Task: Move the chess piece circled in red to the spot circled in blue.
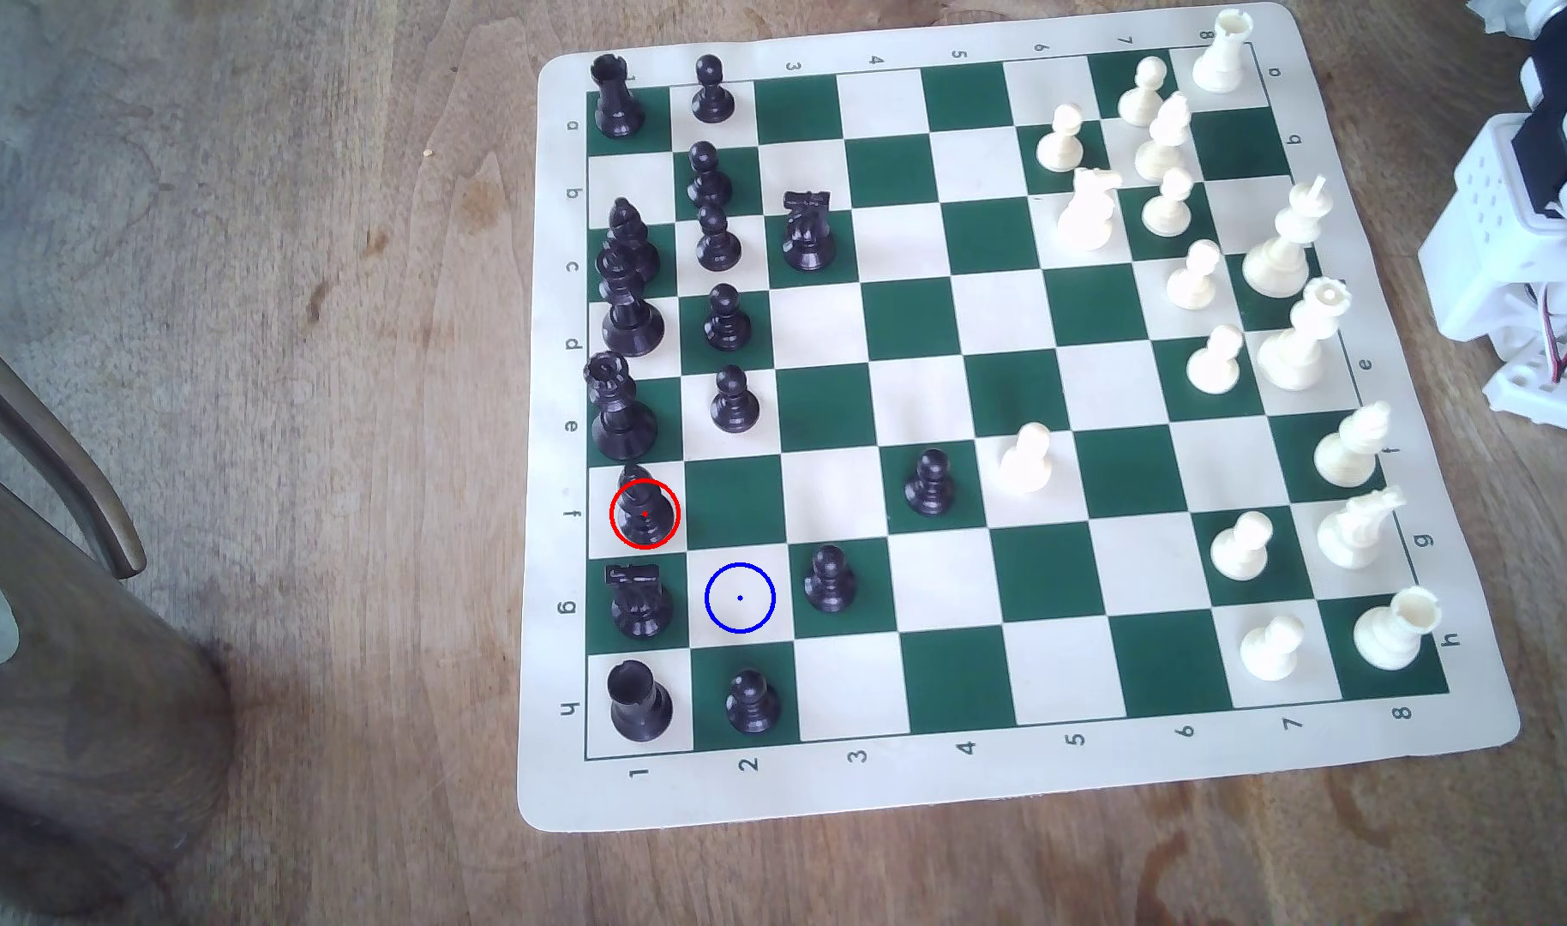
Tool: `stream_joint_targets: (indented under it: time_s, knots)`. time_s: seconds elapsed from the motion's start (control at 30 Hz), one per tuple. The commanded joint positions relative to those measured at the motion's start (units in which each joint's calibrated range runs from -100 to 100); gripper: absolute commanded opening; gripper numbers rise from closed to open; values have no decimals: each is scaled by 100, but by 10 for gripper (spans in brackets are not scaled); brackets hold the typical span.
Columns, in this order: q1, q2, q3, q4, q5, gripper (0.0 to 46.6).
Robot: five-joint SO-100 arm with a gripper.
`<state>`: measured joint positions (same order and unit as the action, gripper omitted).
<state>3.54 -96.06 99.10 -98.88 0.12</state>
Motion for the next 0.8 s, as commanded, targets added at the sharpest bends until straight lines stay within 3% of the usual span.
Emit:
stream_joint_targets:
  time_s: [0.0, 0.33, 0.67, 0.7, 0.77]
  knots:
    - [49, 31, 81, -87, 34, 2]
    - [33, 22, 81, 85, 34, 2]
    - [-460, 31, 90, 4524, 49, 1]
    - [-405, 31, 90, 5155, 215, 1]
    - [-225, 31, 90, 6260, 239, 1]
